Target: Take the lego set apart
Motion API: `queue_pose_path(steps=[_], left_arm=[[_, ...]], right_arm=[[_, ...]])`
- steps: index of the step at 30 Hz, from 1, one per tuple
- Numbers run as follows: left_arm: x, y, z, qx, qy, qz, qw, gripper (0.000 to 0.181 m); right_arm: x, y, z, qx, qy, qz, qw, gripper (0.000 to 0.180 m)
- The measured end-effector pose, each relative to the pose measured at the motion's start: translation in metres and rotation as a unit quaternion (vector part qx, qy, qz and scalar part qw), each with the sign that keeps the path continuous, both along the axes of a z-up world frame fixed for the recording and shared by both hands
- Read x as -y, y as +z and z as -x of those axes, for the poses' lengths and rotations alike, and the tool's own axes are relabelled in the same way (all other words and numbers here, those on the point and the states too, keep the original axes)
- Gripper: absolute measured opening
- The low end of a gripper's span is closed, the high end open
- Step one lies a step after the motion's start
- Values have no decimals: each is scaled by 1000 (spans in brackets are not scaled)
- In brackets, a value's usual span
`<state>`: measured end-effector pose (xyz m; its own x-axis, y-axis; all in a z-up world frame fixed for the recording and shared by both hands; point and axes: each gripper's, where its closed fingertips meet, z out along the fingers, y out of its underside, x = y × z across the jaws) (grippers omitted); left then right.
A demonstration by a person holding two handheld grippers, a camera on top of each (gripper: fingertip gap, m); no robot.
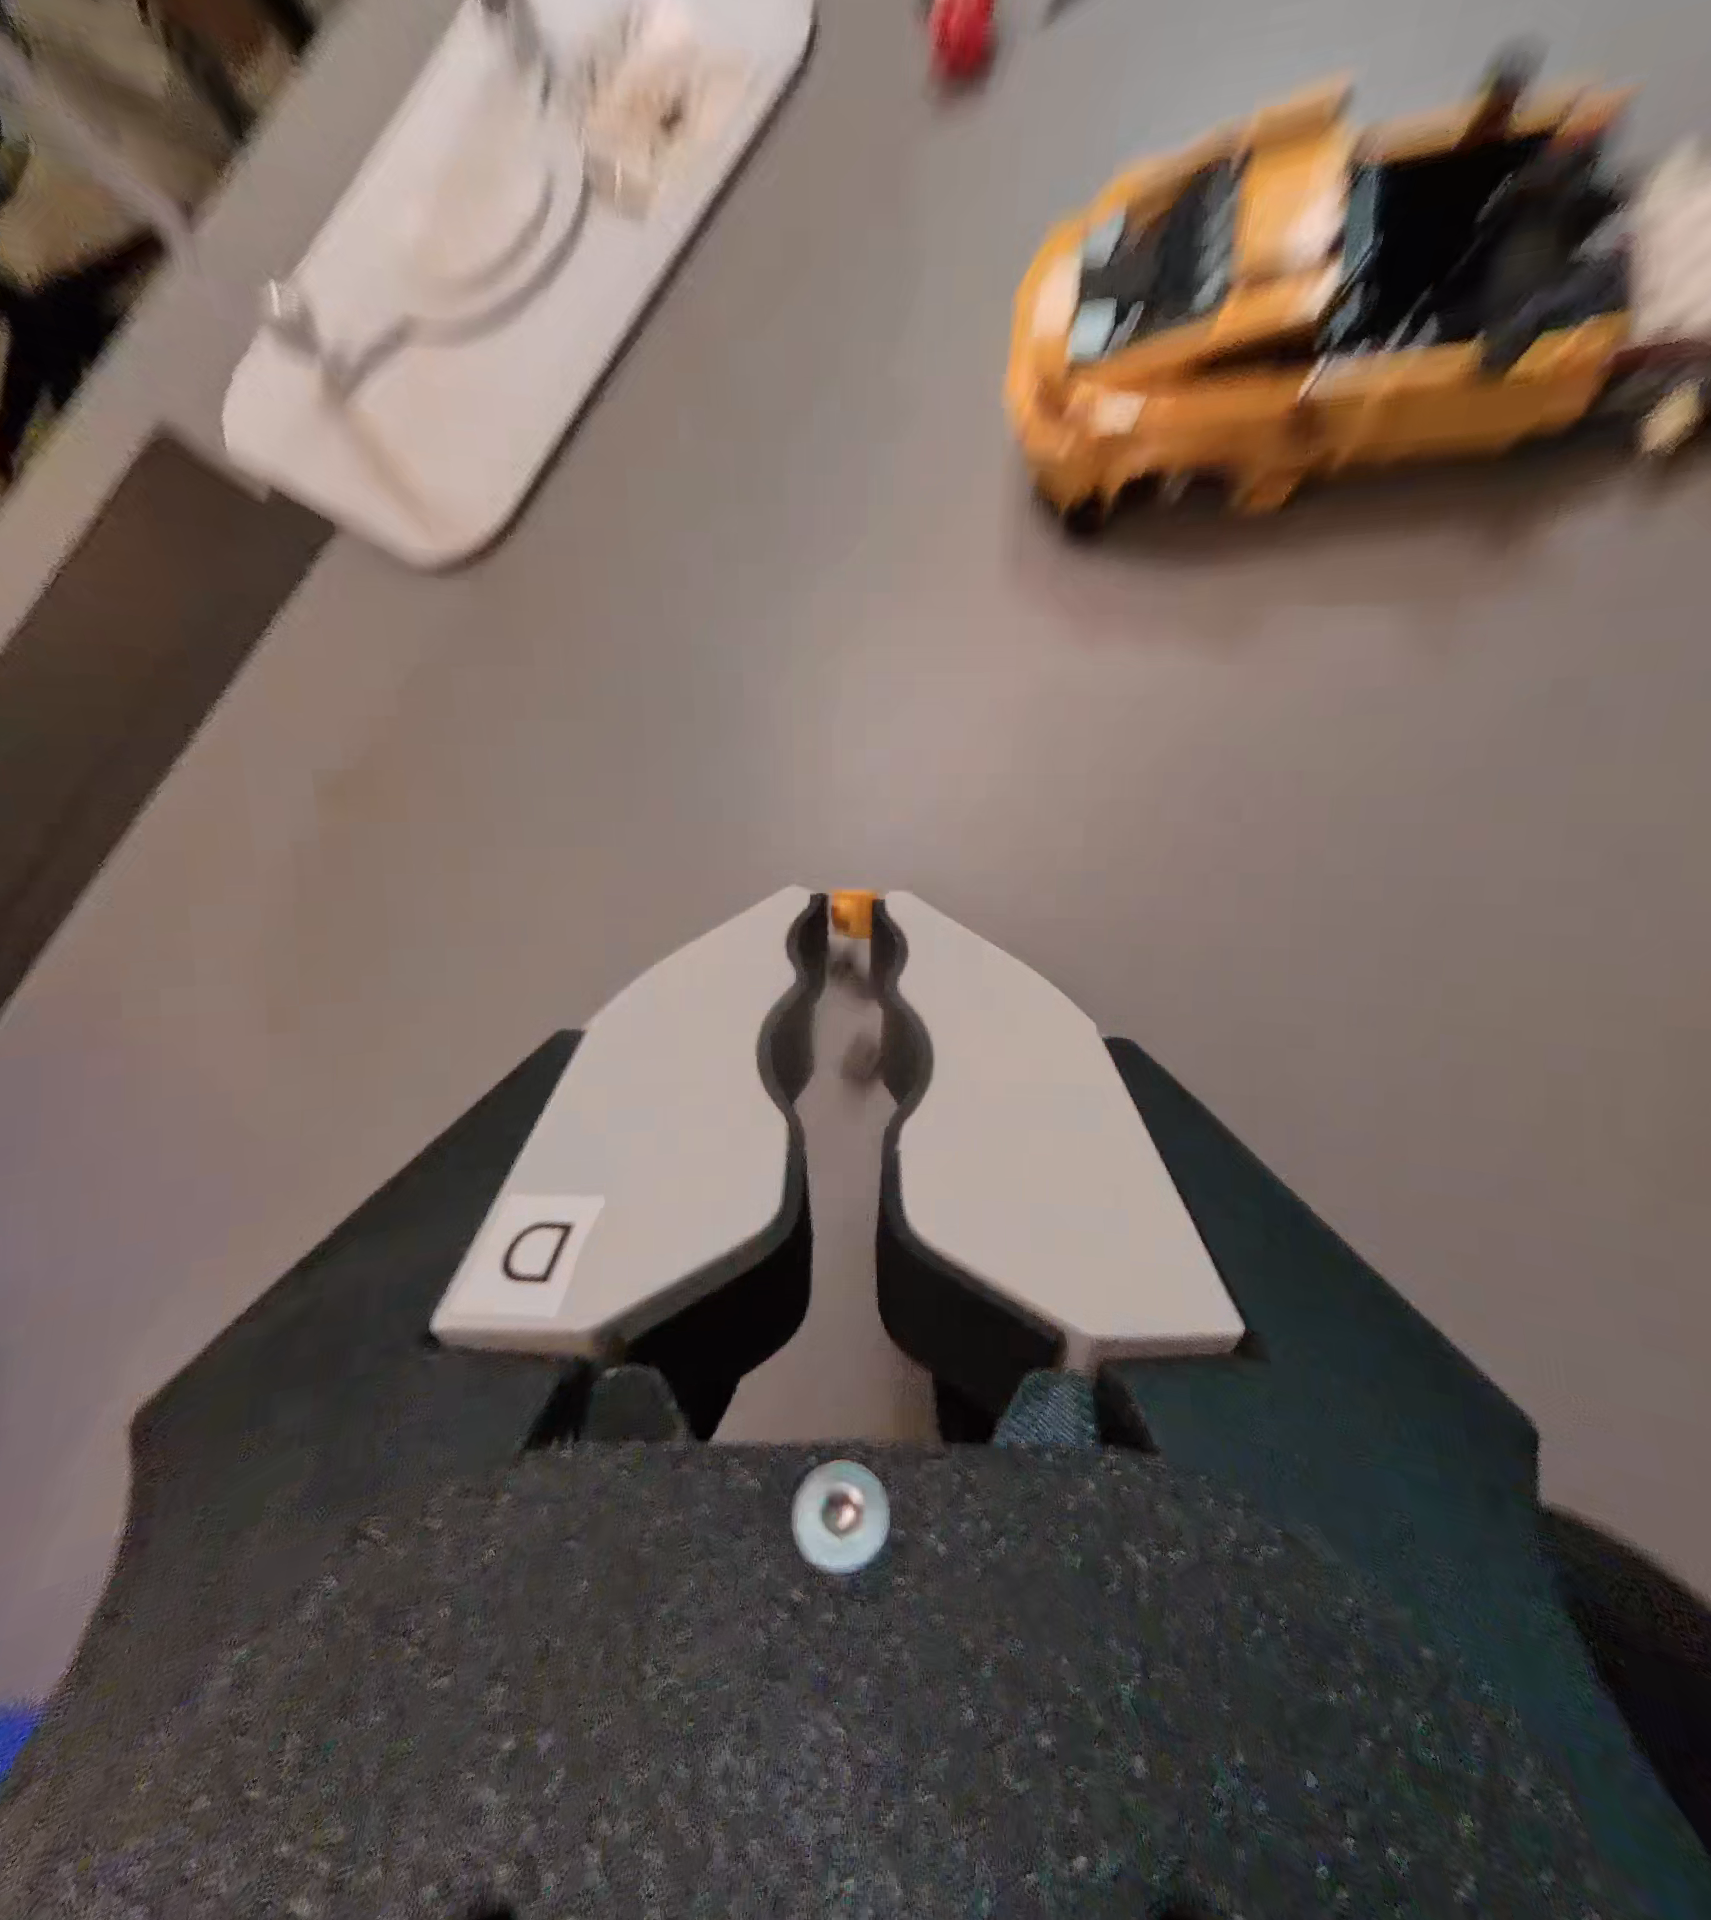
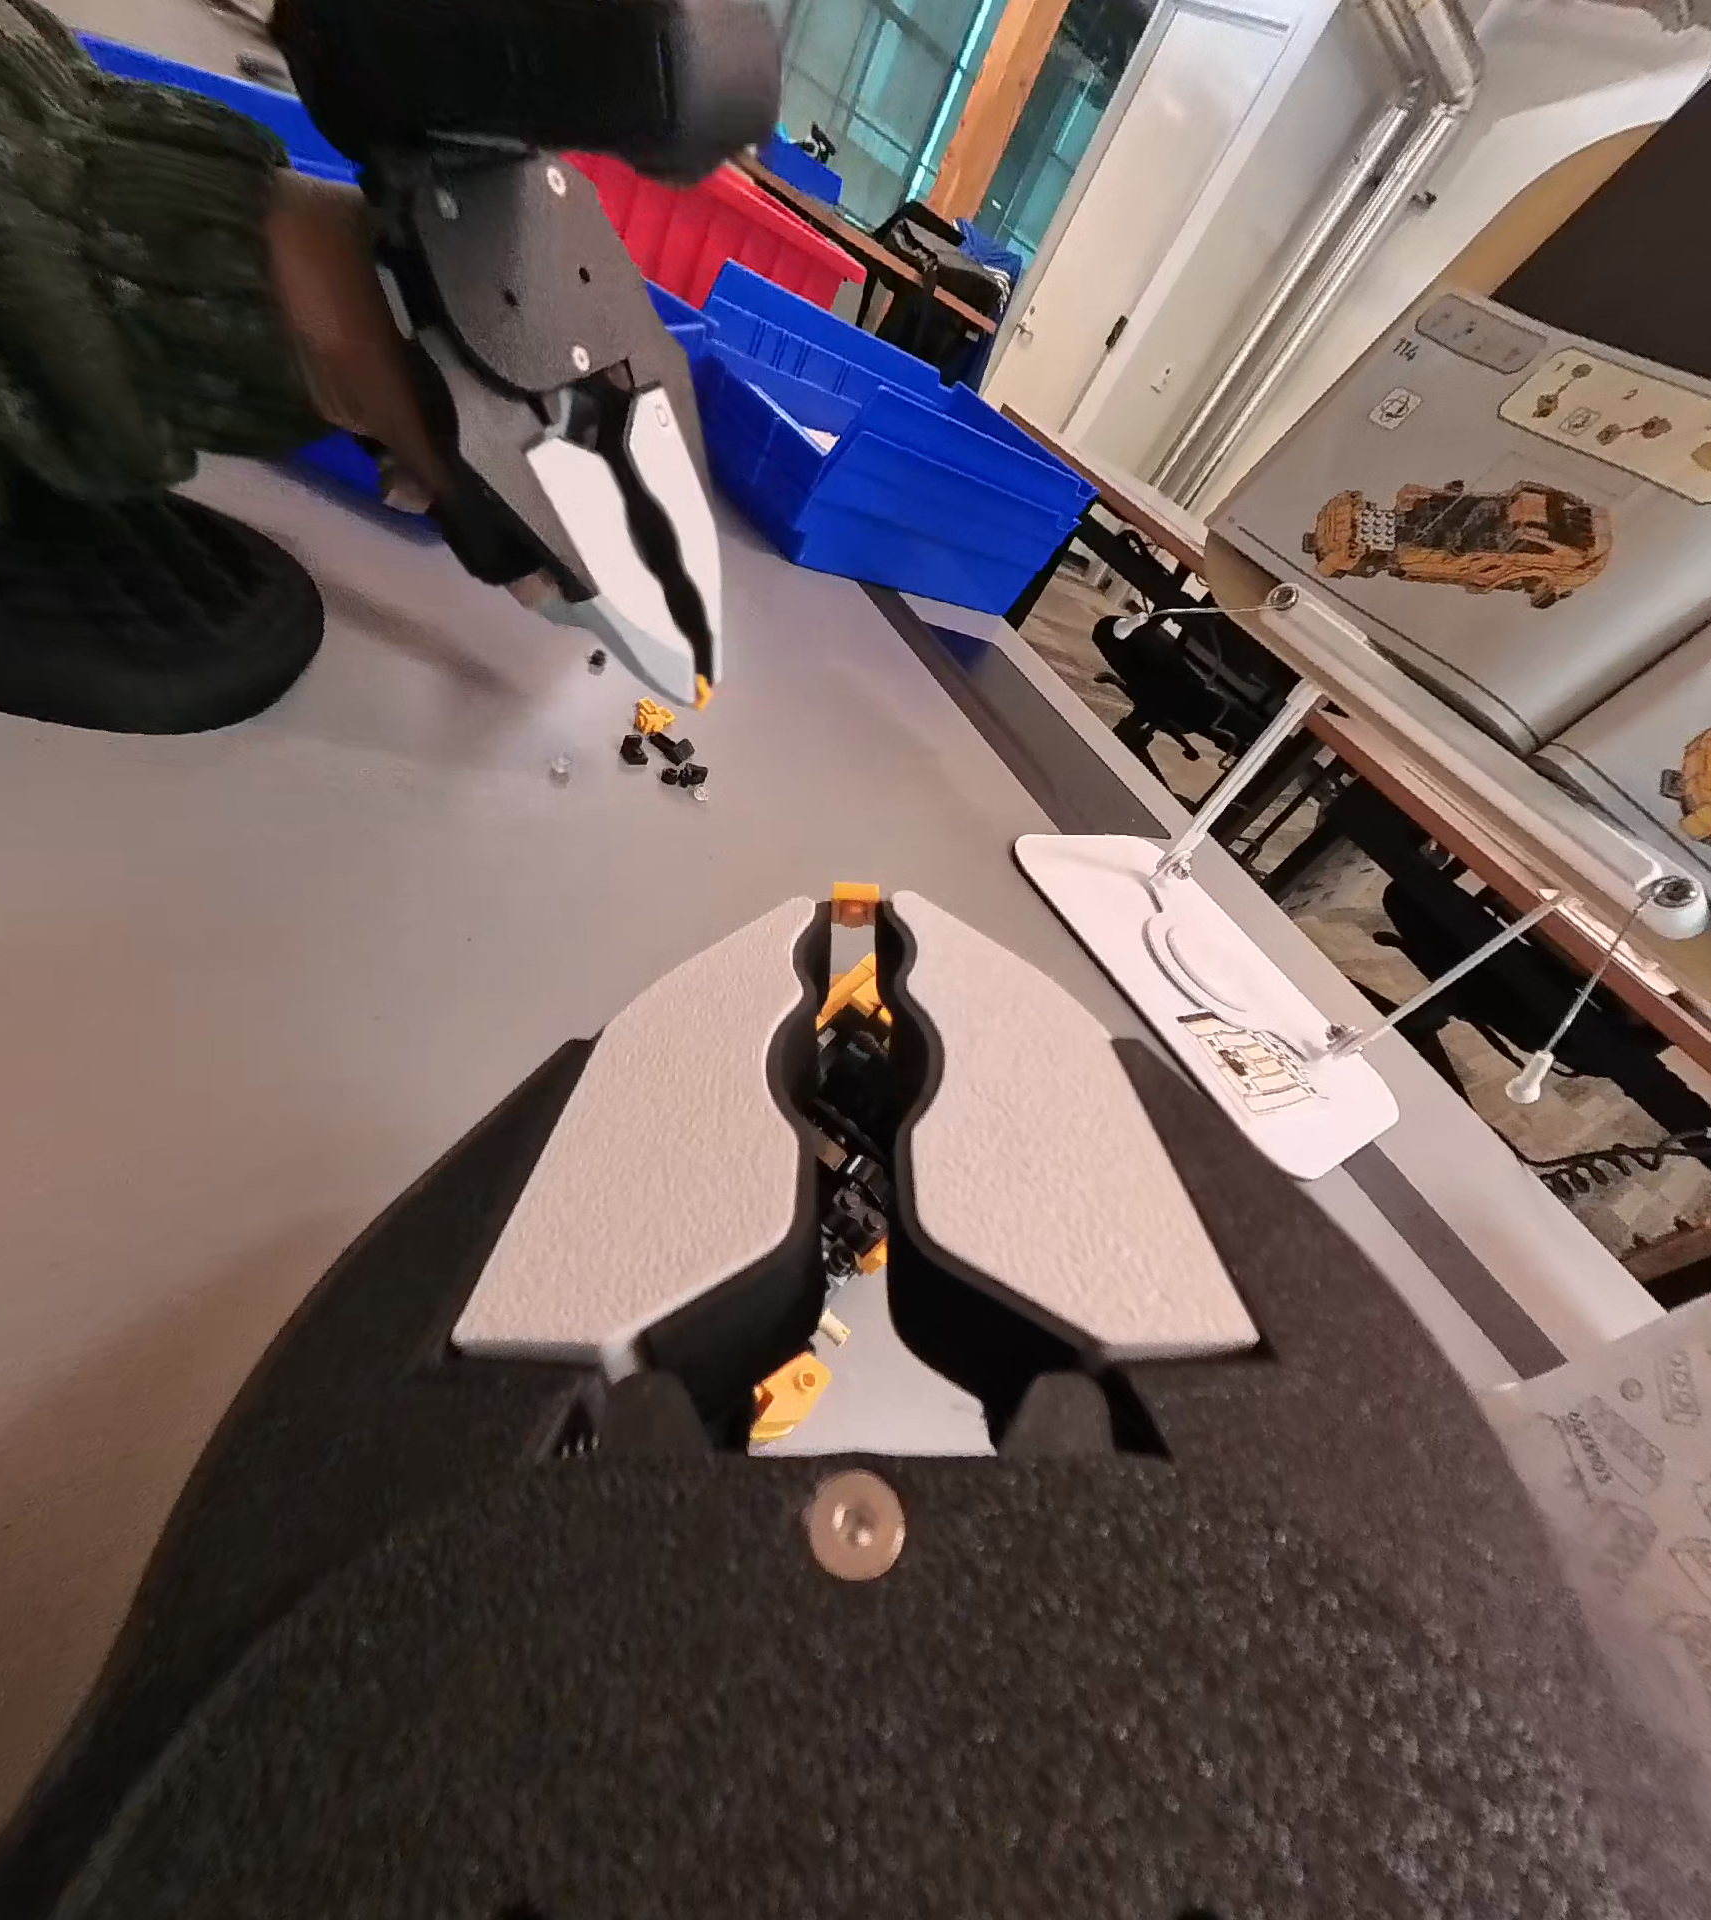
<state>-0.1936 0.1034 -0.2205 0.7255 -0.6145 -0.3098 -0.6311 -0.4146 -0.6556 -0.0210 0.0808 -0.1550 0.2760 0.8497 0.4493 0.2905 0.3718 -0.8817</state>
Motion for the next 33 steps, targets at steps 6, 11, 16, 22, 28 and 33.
queue_pose_path(steps=[6, 11, 16, 22, 28, 33], left_arm=[[10, -35, 25, -28, 41, 88, 995, 34], [15, -44, 22, -19, 30, 114, 993, 43], [15, -45, 21, 3, 29, 121, 992, 48], [3, -14, 5, 52, 6, 39, 998, 42], [34, 54, -104, 213, -201, -87, 952, 20], [58, 70, -152, 181, -275, -172, 928, 19]], right_arm=[[0, -5, 2, 11, 3, 7, 1000, 8], [1, -7, 2, 17, 5, 11, 1000, 8], [1, -9, 2, 22, 6, 12, 1000, 7], [2, -7, 2, 16, 7, 14, 1000, 7], [16, -2, 8, -18, 58, 64, 996, 8], [33, 9, 11, -73, 135, 200, 968, 8]])
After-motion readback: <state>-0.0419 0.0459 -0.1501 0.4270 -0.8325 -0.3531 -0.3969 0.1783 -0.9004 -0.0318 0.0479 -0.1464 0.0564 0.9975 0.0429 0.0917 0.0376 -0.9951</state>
